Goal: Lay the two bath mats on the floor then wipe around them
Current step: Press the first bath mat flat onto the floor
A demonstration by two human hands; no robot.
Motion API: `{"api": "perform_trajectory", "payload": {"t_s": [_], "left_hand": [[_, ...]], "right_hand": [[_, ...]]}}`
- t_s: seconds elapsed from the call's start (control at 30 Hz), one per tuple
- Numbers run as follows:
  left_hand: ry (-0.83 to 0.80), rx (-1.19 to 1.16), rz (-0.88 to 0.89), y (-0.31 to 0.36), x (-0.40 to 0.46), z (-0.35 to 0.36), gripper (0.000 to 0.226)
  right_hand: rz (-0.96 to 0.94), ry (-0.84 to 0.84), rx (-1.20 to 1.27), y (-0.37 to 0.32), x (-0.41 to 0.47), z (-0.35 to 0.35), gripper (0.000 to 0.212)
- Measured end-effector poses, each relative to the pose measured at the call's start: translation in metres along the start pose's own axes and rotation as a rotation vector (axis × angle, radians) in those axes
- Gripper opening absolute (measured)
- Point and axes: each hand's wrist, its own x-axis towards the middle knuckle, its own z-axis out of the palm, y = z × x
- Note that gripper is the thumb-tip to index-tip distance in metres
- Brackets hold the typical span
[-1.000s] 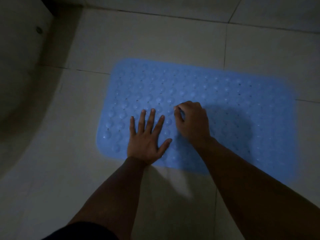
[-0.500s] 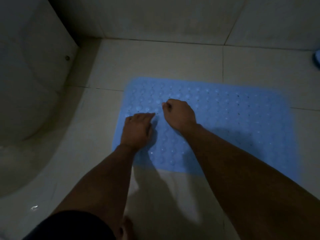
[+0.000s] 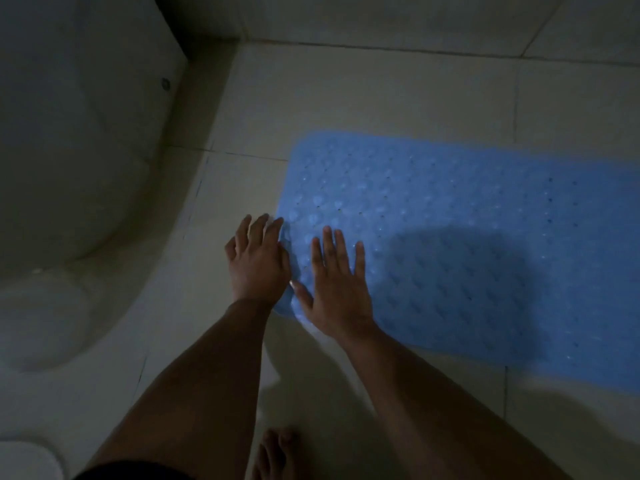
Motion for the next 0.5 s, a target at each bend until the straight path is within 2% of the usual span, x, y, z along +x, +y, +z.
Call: {"api": "perform_trajectory", "payload": {"t_s": [0.2,0.33,0.4,0.5], "left_hand": [[-0.018,-0.035,-0.061,-0.015,-0.001,0.005,0.052],[0.018,-0.065,-0.089,-0.014,0.002,0.002,0.051],[0.034,-0.088,-0.088,-0.01,0.003,-0.001,0.053],[0.016,-0.099,-0.041,0.001,0.001,-0.002,0.054]], "right_hand": [[0.009,-0.026,-0.014,-0.004,-0.002,0.004,0.086],[0.044,-0.123,0.048,-0.005,0.003,-0.004,0.083],[0.056,-0.175,0.103,-0.008,0.014,-0.02,0.076],[0.121,-0.162,0.221,0.002,0.043,-0.058,0.045]]}}
